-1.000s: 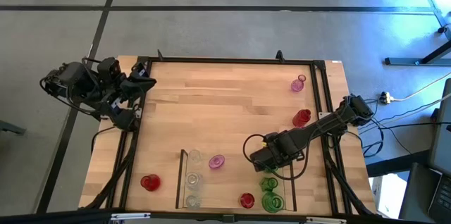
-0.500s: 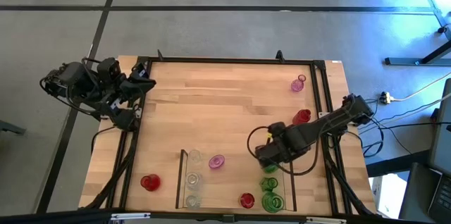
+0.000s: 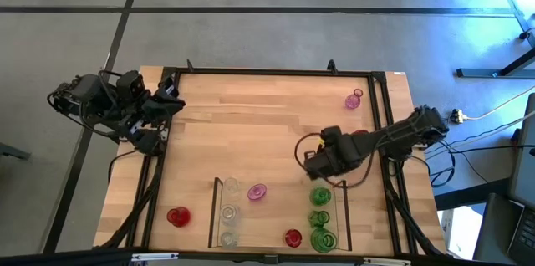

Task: Sort vases onto shelf
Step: Put the top purple vase aligned with the other purple vases on the shelf

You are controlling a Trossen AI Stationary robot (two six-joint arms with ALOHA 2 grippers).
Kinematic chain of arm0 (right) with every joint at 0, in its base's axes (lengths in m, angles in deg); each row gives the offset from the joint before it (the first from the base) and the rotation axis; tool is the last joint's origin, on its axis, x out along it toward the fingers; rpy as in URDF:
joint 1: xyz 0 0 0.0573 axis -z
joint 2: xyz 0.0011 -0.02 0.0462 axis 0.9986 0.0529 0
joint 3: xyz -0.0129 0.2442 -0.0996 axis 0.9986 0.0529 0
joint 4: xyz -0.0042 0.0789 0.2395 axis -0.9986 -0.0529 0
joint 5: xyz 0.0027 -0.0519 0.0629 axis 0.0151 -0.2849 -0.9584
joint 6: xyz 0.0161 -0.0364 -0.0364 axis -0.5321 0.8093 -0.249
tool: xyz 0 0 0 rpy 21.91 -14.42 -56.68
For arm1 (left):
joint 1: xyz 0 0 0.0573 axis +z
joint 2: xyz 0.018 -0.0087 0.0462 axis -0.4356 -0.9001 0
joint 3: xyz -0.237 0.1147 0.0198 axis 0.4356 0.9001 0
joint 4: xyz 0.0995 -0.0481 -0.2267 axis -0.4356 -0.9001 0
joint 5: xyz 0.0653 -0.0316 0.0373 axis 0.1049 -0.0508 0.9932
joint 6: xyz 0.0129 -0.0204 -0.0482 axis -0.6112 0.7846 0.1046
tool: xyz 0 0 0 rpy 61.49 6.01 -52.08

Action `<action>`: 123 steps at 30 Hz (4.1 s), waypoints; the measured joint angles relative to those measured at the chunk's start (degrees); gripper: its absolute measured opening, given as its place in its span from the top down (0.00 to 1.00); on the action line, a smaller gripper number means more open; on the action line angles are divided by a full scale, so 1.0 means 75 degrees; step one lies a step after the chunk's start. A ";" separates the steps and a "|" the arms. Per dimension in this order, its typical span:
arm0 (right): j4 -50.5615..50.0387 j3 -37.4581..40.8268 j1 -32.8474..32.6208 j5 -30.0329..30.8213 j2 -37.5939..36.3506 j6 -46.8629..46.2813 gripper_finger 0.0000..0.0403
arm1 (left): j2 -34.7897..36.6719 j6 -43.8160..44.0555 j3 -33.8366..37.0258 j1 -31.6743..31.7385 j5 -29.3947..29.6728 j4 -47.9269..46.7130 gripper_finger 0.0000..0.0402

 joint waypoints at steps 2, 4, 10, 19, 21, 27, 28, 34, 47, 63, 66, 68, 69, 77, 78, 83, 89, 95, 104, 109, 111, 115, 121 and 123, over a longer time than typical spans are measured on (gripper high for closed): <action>-0.0029 0.0180 0.0358 0.0360 -0.0107 0.0339 0.78 | -0.0030 -0.0001 0.0000 0.0002 0.0014 0.0000 0.89; -0.0012 0.0224 0.0799 0.0685 -0.0199 0.0820 0.78 | -0.0049 0.0000 0.0000 0.0002 0.0037 -0.0004 0.89; 0.0000 0.0224 0.2501 0.1746 -0.0618 0.2597 0.78 | -0.0138 -0.0003 0.0000 0.0002 0.0185 -0.0024 0.89; -0.0004 0.0253 0.5563 0.2973 -0.0877 0.4656 0.78 | -0.0309 -0.0850 0.0000 0.0002 0.0989 -0.0053 0.89; -0.0002 0.0380 0.6284 0.2447 -0.0864 0.5071 0.78 | -0.0387 -0.1018 0.0000 0.0002 0.1024 -0.0050 0.89; -0.0004 0.0903 0.7742 0.1773 -0.0880 0.6249 0.78 | -0.0520 -0.1054 0.0000 0.0002 0.1118 -0.0029 0.89; 0.0019 0.1013 0.7960 0.1654 -0.0938 0.6445 0.78 | -0.0527 -0.1052 0.0000 0.0010 0.1168 -0.0027 0.89; 0.0363 0.1967 0.9037 0.0655 -0.1369 0.7447 0.78 | -0.0619 -0.1044 0.0000 0.0387 0.1259 -0.0003 0.89; 0.2640 0.3836 0.9374 -0.0254 -0.2191 0.7482 0.78 | -0.0791 -0.0329 0.0000 0.1422 0.0330 0.0069 0.89; 0.3695 0.4097 0.9619 -0.0907 -0.2539 0.7158 0.78 | -0.1025 -0.0005 -0.0003 0.1538 0.0188 0.0185 0.89; 0.3731 0.4100 0.9622 -0.0912 -0.2646 0.7135 0.78 | -0.1034 -0.0001 -0.0001 0.1538 0.0188 0.0174 0.89; 0.3752 0.4100 0.9622 -0.0915 -0.2713 0.7132 0.78 | -0.1054 -0.0003 -0.0003 0.1538 0.0189 0.0189 0.89; 0.3782 0.4100 0.9622 -0.0906 -0.2749 0.7132 0.78 | -0.1065 -0.0002 -0.0003 0.1544 0.0188 0.0186 0.89; 0.4321 0.4103 0.9939 -0.0570 -0.2750 0.6972 0.78 | -0.1103 0.0005 -0.0003 0.1797 0.0118 0.0173 0.89; 0.4420 0.4103 0.9993 -0.0663 -0.2691 0.6986 0.78 | -0.1121 0.0022 -0.0002 0.1840 0.0051 0.0175 0.89; 0.4408 0.4103 1.0119 -0.0712 -0.2303 0.7059 0.78 | -0.1162 0.0210 -0.0003 0.1990 -0.0275 0.0180 0.89; 0.4489 0.4059 1.0125 -0.0852 -0.2000 0.7193 0.78 | -0.1197 0.0221 -0.0003 0.2001 -0.0281 0.0215 0.89; 0.4307 0.4068 1.0123 -0.1047 -0.1943 0.7228 0.78 | -0.1197 0.0221 -0.0003 0.2001 -0.0275 0.0245 0.89; 0.3965 0.4089 0.9805 -0.0865 -0.2018 0.7236 0.78 | -0.1197 0.0219 -0.0003 0.2001 -0.0273 0.0256 0.89; 0.3891 0.4100 0.9439 -0.0508 -0.2182 0.7129 0.78 | -0.1197 0.0221 -0.0002 0.2001 -0.0270 0.0256 0.89; 0.3829 0.4100 0.9398 -0.0504 -0.2185 0.7056 0.78 | -0.1197 0.0219 -0.0003 0.2001 -0.0270 0.0256 0.89; 0.3798 0.4102 0.9364 -0.0508 -0.2226 0.6991 0.78 | -0.1197 0.0219 -0.0003 0.2001 -0.0267 0.0259 0.89; 0.3658 0.4141 0.9143 -0.0329 -0.2459 0.6747 0.78 | -0.1197 0.0328 -0.0003 0.2001 -0.0267 0.0259 0.89; 0.3597 0.4141 0.9141 -0.0391 -0.2462 0.6745 0.78 | -0.1197 0.0347 -0.0003 0.2001 -0.0267 0.0259 0.89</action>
